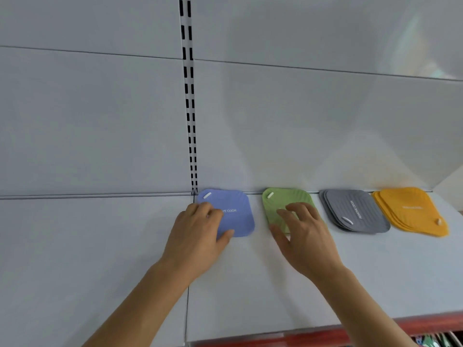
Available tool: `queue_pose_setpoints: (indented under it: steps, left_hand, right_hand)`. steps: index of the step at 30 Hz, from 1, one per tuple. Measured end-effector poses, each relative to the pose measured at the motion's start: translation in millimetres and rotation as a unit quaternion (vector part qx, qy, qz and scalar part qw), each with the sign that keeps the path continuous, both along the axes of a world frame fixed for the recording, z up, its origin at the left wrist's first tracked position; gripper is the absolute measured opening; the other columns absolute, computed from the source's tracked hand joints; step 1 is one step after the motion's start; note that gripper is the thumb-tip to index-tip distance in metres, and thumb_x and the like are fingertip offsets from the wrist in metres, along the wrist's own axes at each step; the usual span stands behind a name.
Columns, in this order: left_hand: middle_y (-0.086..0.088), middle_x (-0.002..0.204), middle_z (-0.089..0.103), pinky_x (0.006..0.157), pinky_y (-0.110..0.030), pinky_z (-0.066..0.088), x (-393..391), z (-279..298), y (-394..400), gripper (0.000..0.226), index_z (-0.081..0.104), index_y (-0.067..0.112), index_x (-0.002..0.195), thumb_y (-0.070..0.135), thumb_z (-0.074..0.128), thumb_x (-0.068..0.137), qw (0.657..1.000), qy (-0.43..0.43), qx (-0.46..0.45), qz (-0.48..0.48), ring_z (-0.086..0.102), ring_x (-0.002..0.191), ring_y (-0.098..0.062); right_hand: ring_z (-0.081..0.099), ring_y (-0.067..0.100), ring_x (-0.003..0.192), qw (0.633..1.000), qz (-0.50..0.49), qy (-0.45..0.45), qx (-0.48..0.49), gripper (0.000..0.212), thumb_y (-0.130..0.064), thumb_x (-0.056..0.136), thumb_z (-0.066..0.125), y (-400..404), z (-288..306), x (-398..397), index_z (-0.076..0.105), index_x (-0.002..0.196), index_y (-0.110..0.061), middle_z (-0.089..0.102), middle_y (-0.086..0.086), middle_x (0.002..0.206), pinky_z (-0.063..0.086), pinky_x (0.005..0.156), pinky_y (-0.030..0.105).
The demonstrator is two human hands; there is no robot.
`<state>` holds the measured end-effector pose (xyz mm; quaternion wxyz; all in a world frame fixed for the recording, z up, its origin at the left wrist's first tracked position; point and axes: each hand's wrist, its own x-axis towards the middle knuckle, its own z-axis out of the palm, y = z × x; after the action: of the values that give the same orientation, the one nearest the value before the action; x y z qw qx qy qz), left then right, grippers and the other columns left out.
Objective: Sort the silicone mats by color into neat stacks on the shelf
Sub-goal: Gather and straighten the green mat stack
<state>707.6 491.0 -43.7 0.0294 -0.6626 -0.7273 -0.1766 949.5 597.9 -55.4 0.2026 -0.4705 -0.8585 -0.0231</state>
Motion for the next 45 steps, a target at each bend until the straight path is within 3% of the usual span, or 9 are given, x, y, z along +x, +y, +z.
queue_pose_setpoints:
  steps: [8, 13, 16, 20, 24, 28, 31, 38, 45]
  left_hand:
    - [-0.004, 0.111, 0.067, 0.089, -0.042, 0.049, 78.1, 3.2, 44.0, 0.042, 0.068, 0.014, 0.111, 0.049, 0.046, 0.102, 0.997, -0.042, -0.060, -0.018, 0.058, 0.108, -0.029]
    - [-0.010, 0.109, 0.066, 0.074, -0.038, 0.041, 100.0, 7.8, 82.1, 0.038, 0.064, 0.012, 0.099, 0.047, 0.050, 0.101, 0.986, -0.071, -0.092, 0.123, 0.063, 0.104, -0.033]
    - [-0.011, 0.111, 0.067, 0.081, -0.039, 0.049, 108.5, 5.8, 98.8, 0.038, 0.067, 0.012, 0.102, 0.049, 0.056, 0.099, 0.972, -0.098, -0.117, 0.179, 0.066, 0.107, -0.035]
    - [-0.008, 0.107, 0.066, 0.085, -0.044, 0.053, 127.5, 2.7, 100.6, 0.023, 0.068, 0.017, 0.109, 0.033, 0.067, 0.093, 0.979, -0.056, -0.032, 0.193, 0.063, 0.104, -0.035]
    - [-0.003, 0.102, 0.070, 0.079, -0.044, 0.053, 146.5, 3.2, 98.3, 0.024, 0.063, 0.017, 0.108, 0.014, 0.074, 0.086, 0.972, -0.153, 0.039, 0.177, 0.064, 0.099, -0.033]
    - [0.001, 0.107, 0.071, 0.088, -0.042, 0.053, 149.9, 8.1, 104.1, 0.028, 0.066, 0.018, 0.118, 0.016, 0.069, 0.091, 0.950, -0.248, 0.051, 0.184, 0.066, 0.102, -0.023]
    - [-0.006, 0.090, 0.063, 0.077, -0.041, 0.047, 145.2, 12.5, 101.8, 0.018, 0.066, 0.007, 0.096, 0.025, 0.064, 0.099, 0.952, -0.243, 0.050, 0.181, 0.062, 0.088, -0.029]
    - [0.003, 0.109, 0.073, 0.088, -0.036, 0.050, 105.1, 39.7, 59.8, 0.026, 0.065, 0.021, 0.124, 0.031, 0.056, 0.102, 0.898, -0.353, 0.166, 0.204, 0.066, 0.101, -0.021]
    - [0.010, 0.108, 0.077, 0.100, -0.048, 0.053, 82.6, 35.8, 28.8, 0.018, 0.072, 0.035, 0.111, 0.029, 0.057, 0.104, 0.832, -0.485, 0.160, 0.217, 0.070, 0.109, -0.021]
  right_hand:
    - [0.058, 0.036, 0.103, 0.998, -0.026, -0.053, -0.022, 0.040, -0.046, 0.091, 0.050, -0.9, -7.0, 47.6, 0.071, 0.115, -0.022, 0.064, 0.007, 0.116, 0.055, 0.089, 0.046]
    - [0.057, 0.036, 0.099, 0.999, 0.017, -0.030, -0.010, 0.032, -0.040, 0.089, 0.054, 5.5, -9.6, 52.9, 0.071, 0.111, -0.024, 0.063, 0.006, 0.113, 0.056, 0.083, 0.045]
    - [0.055, 0.034, 0.103, 0.997, 0.059, -0.036, -0.017, 0.035, -0.043, 0.091, 0.051, 12.4, -9.2, 60.6, 0.068, 0.115, -0.024, 0.061, 0.006, 0.117, 0.055, 0.086, 0.045]
    - [0.054, 0.034, 0.105, 0.995, 0.094, -0.031, -0.025, 0.038, -0.043, 0.092, 0.050, 19.4, -8.4, 65.4, 0.065, 0.120, -0.023, 0.059, 0.006, 0.117, 0.053, 0.088, 0.046]
    - [0.054, 0.035, 0.104, 0.992, 0.113, -0.028, -0.037, 0.039, -0.042, 0.091, 0.050, 22.1, -8.5, 70.4, 0.065, 0.120, -0.021, 0.059, 0.008, 0.116, 0.054, 0.087, 0.048]
    - [0.053, 0.034, 0.106, 0.988, 0.140, -0.026, -0.055, 0.038, -0.042, 0.091, 0.046, 27.0, -7.4, 75.9, 0.066, 0.117, -0.023, 0.058, 0.007, 0.119, 0.053, 0.088, 0.046]
    - [0.055, 0.034, 0.102, 0.988, 0.137, 0.014, -0.064, 0.032, -0.037, 0.095, 0.042, 31.5, -6.1, 80.2, 0.067, 0.108, -0.020, 0.060, 0.007, 0.118, 0.053, 0.085, 0.046]
    - [0.059, 0.038, 0.102, 0.993, 0.093, 0.065, -0.041, 0.029, -0.018, 0.092, 0.059, 65.6, 0.4, 88.1, 0.070, 0.118, -0.011, 0.066, 0.010, 0.118, 0.056, 0.083, 0.045]
    - [0.055, 0.032, 0.117, 0.974, 0.195, -0.023, -0.117, 0.054, -0.057, 0.082, 0.052, 68.9, 7.0, 62.6, 0.071, 0.118, -0.021, 0.064, 0.002, 0.123, 0.054, 0.093, 0.044]
